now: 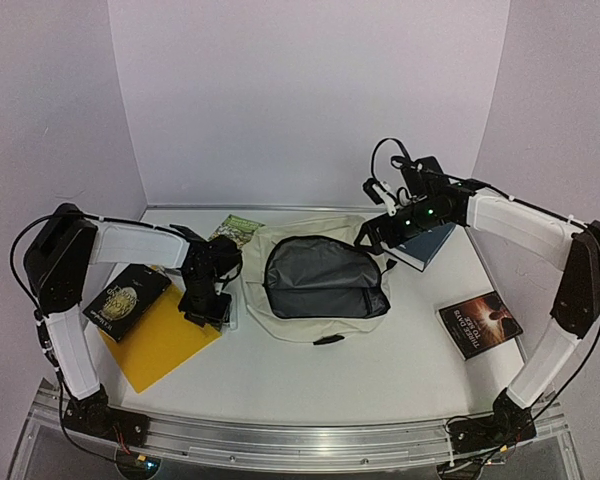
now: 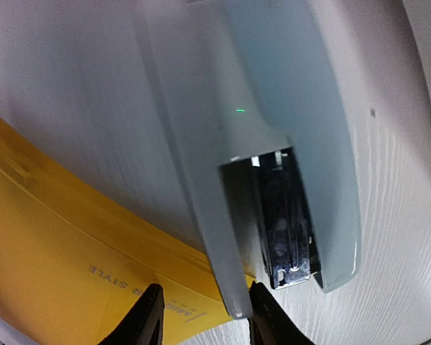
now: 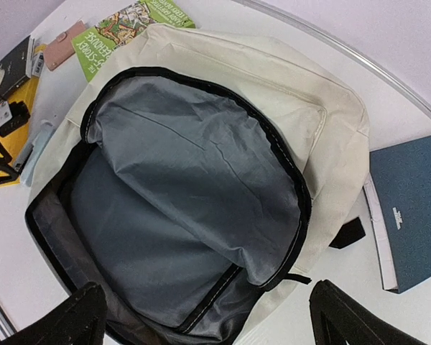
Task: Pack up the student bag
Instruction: Pick up the files from the center of the board.
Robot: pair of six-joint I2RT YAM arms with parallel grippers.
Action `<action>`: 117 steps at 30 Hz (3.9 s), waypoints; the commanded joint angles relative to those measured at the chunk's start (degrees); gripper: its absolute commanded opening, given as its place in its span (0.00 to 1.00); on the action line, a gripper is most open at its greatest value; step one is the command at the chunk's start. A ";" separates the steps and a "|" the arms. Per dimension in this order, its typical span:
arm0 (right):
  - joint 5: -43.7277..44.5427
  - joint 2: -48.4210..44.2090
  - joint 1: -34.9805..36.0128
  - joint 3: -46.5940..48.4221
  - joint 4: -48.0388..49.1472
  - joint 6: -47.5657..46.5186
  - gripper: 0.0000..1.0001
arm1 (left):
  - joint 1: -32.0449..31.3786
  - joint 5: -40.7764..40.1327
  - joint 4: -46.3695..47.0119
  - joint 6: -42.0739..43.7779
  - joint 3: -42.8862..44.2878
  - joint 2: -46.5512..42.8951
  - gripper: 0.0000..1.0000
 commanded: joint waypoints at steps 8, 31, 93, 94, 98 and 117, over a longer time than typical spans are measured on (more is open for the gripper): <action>0.87 -3.46 0.00 -0.05 0.87 -0.07 0.98 | 14.88 0.14 10.64 5.80 8.07 6.28 0.30; -0.24 -5.69 -0.04 -2.68 1.37 0.39 0.97 | -4.83 -30.30 -2.78 -2.29 3.34 1.52 0.62; -0.03 -4.45 -0.02 -2.41 1.38 0.75 0.97 | -10.26 -48.07 -6.65 -4.50 13.89 16.29 0.27; -0.07 -4.43 0.00 -2.43 1.36 0.73 0.97 | -10.26 -47.83 -6.43 -4.36 13.79 16.03 0.28; -0.09 -4.25 0.01 -2.46 1.39 0.70 0.97 | -10.26 -47.89 -5.63 -4.04 13.45 15.69 0.31; -0.13 -3.45 -0.01 -1.96 1.37 0.84 0.97 | -9.38 -48.13 -1.40 -2.26 14.04 20.11 0.31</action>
